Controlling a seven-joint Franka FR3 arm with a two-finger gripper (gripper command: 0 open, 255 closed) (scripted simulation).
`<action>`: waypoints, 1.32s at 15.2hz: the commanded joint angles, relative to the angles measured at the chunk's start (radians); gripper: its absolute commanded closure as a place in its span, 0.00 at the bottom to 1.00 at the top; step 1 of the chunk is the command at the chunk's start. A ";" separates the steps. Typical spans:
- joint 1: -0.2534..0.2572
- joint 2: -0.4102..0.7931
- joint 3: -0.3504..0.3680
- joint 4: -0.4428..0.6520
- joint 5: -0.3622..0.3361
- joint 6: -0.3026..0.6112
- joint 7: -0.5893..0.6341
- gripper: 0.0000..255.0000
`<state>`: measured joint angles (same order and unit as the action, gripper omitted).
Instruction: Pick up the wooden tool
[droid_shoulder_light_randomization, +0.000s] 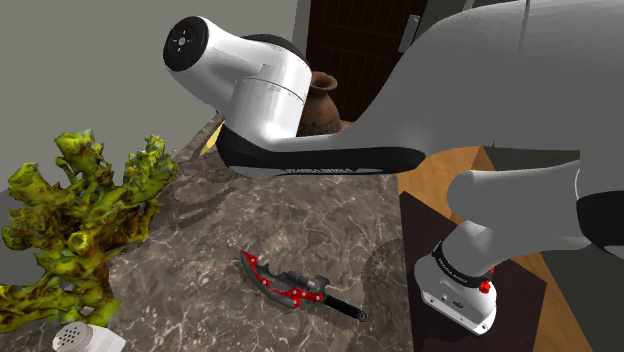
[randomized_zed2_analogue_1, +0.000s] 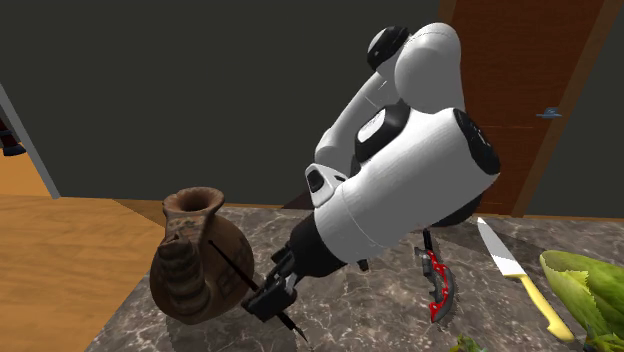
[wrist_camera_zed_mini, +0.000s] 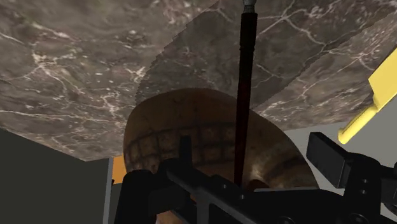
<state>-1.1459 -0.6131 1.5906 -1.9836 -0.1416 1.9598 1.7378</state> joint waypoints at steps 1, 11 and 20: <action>-0.026 -0.013 0.028 -0.005 0.008 0.015 0.015 0.00; -0.050 -0.029 0.067 -0.036 0.022 0.059 0.034 1.00; -0.034 -0.018 0.042 -0.016 0.013 0.031 0.021 1.00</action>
<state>-1.1840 -0.6339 1.6388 -2.0055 -0.1265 1.9988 1.7628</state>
